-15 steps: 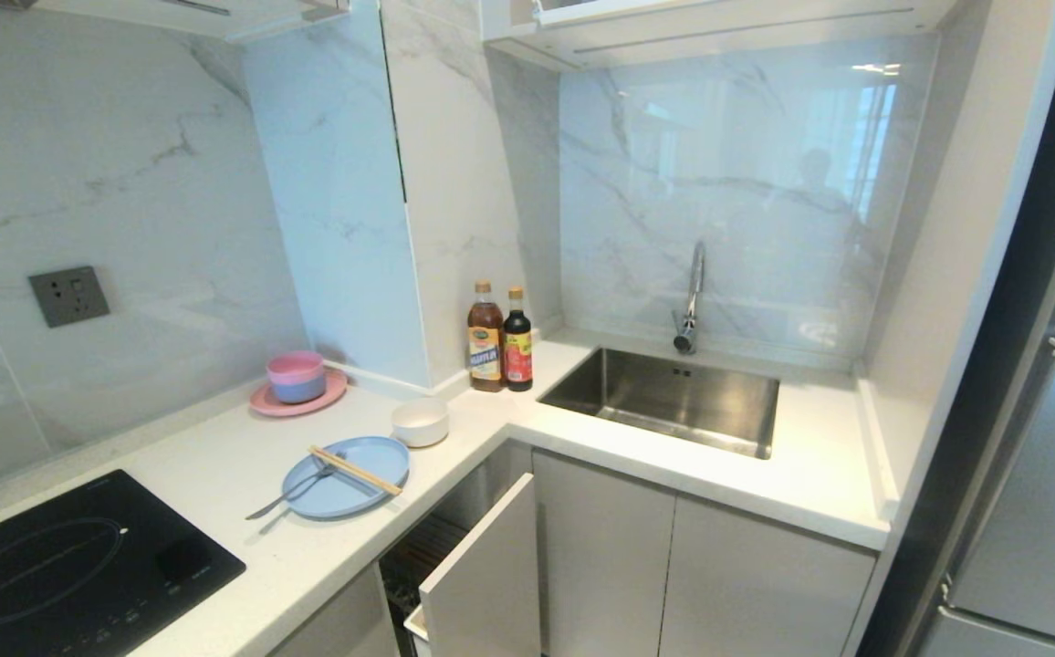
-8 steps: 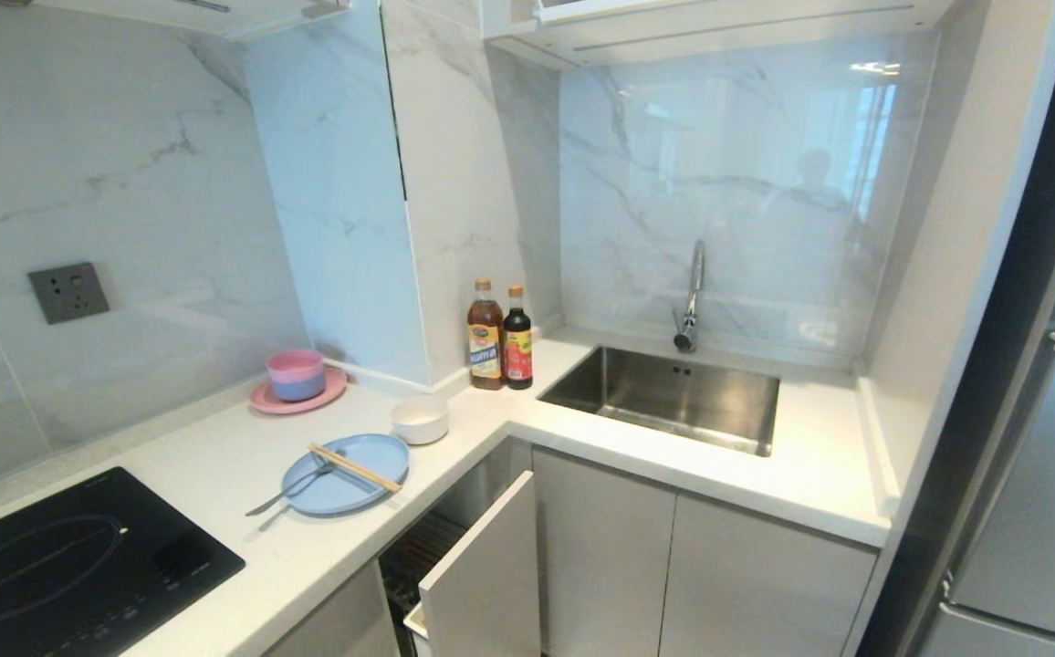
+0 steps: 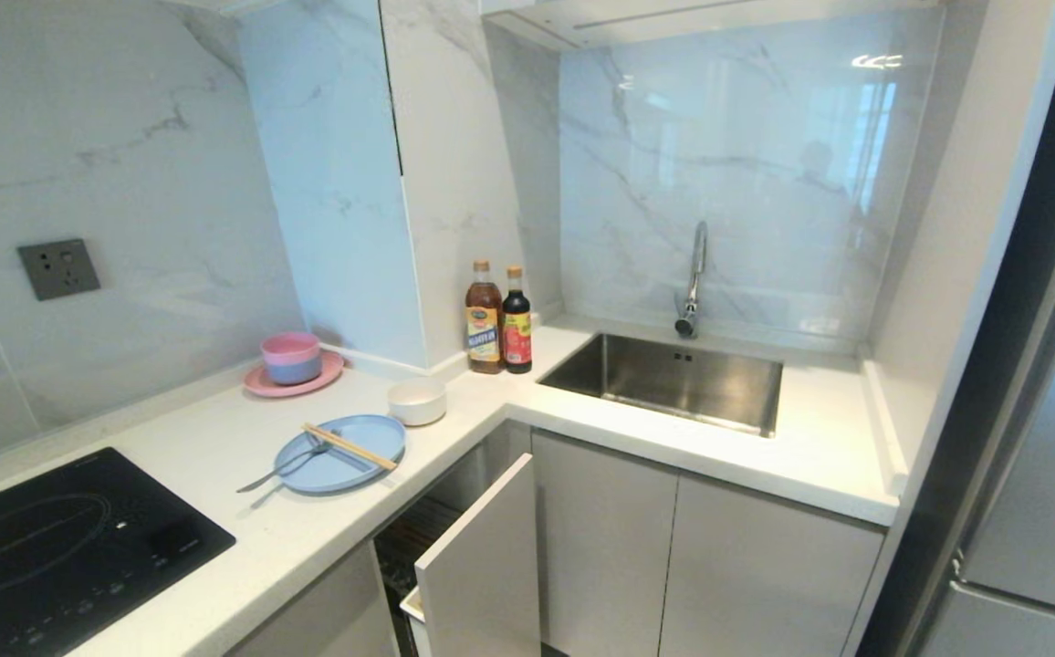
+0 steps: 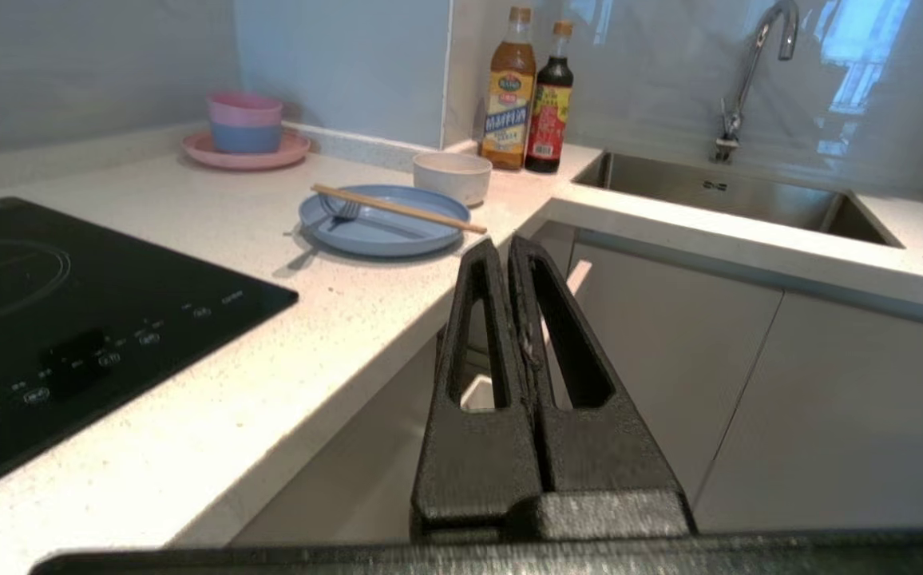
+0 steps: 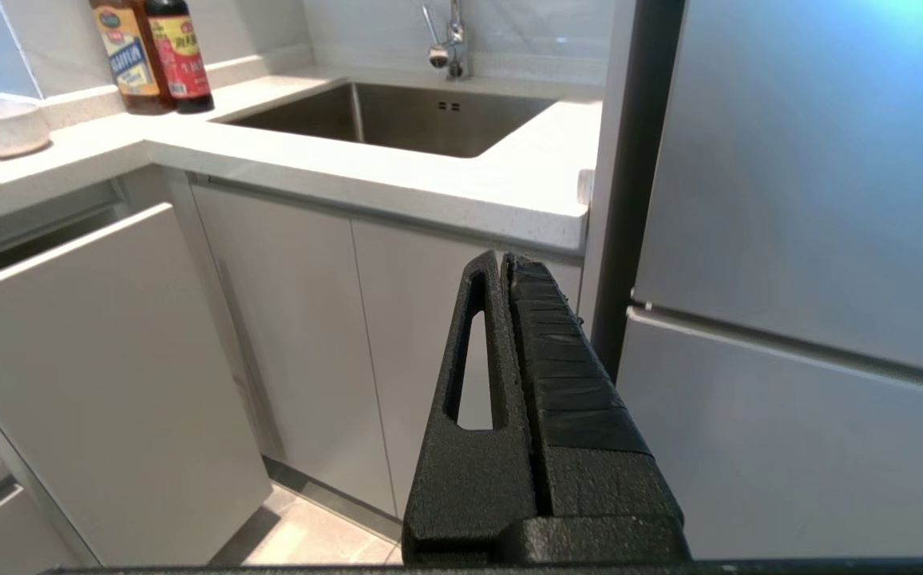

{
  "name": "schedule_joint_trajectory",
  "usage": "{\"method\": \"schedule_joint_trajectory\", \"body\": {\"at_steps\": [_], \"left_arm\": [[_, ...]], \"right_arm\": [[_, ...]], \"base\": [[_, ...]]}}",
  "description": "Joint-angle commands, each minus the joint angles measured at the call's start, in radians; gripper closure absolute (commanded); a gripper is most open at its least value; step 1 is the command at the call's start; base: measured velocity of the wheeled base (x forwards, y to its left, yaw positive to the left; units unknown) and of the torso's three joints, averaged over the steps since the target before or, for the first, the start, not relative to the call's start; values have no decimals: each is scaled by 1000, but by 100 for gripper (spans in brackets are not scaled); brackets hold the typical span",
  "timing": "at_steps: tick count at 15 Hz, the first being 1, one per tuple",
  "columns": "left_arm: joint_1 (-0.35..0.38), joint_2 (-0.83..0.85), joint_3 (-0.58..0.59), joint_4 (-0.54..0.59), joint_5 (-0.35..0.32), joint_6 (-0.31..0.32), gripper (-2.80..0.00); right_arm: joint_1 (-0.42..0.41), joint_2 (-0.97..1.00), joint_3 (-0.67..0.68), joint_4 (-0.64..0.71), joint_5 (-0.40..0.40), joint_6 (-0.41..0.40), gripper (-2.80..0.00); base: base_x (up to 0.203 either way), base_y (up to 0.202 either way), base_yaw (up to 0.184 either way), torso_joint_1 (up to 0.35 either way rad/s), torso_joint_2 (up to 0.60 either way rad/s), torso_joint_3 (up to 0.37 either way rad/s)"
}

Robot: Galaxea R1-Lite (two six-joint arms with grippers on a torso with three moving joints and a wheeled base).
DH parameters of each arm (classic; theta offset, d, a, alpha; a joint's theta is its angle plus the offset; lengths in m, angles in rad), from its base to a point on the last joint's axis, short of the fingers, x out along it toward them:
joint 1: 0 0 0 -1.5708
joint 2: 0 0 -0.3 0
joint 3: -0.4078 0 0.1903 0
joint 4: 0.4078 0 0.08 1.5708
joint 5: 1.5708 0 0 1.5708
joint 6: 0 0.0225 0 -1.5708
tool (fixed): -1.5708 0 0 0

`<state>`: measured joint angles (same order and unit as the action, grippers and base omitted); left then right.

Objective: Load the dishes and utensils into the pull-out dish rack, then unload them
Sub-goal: Open the cupboard

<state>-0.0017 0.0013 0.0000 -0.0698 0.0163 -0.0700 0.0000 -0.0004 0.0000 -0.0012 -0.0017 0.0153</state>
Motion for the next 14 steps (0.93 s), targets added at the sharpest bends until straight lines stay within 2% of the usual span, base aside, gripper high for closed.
{"method": "schedule_joint_trajectory", "body": {"at_steps": [1, 14], "left_arm": [[0, 0, 26, -1, 1, -1, 0], [0, 0, 26, -1, 1, -1, 0]], "right_arm": [[0, 0, 2, 0, 0, 0, 0], [0, 0, 2, 0, 0, 0, 0]], "base": [[0, 0, 0, -173, 358, 187], [0, 0, 0, -255, 512, 253]]}}
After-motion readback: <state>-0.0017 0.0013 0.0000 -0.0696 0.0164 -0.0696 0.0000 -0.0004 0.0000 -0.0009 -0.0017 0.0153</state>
